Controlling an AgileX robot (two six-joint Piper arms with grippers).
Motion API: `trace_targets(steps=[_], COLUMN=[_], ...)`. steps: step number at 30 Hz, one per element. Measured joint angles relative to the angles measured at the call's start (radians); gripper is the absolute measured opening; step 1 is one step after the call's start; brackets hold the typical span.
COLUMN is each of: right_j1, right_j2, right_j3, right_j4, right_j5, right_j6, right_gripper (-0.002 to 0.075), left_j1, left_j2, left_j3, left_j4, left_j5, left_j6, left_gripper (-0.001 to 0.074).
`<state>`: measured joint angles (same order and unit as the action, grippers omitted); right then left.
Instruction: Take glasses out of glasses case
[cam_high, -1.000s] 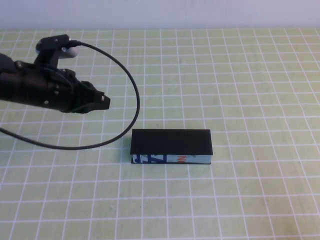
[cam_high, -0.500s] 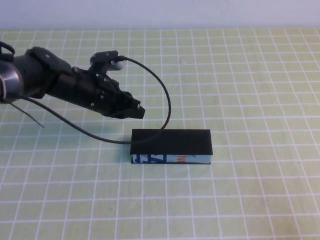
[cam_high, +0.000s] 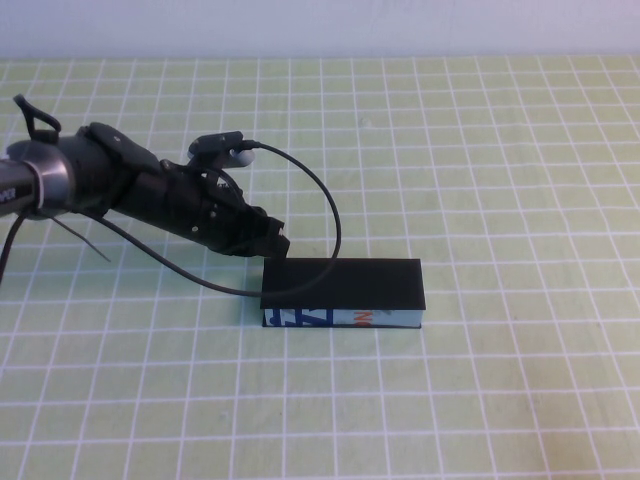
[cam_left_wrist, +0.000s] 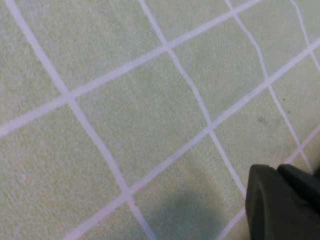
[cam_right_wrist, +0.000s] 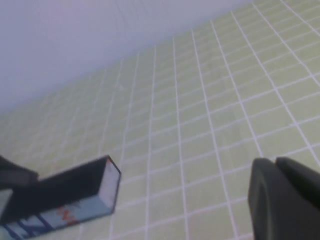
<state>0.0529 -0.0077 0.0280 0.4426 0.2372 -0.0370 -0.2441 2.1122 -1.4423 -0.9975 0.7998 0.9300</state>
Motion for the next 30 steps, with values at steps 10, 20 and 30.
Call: trace_targets(steps=[10, 20, 30], right_j1=[0.0, 0.0, 0.0], right_j2=[0.0, 0.309, 0.85], right_j3=[-0.006, -0.328, -0.715], right_j4=[0.271, 0.283, 0.266], right_j5=[-0.147, 0.303, 0.636], right_j6=[0.004, -0.096, -0.357], right_gripper=[-0.0018, -0.0018, -0.0018], left_j1=[0.0, 0.0, 0.0], left_j2=[0.002, 0.004, 0.004], left_j3=[-0.001, -0.001, -0.001], left_j4=[-0.006, 0.002, 0.004], left_j5=[0.0, 0.0, 0.008], left_j6=[0.0, 0.002, 0.002], left_gripper=[-0.0004, -0.0004, -0.0004])
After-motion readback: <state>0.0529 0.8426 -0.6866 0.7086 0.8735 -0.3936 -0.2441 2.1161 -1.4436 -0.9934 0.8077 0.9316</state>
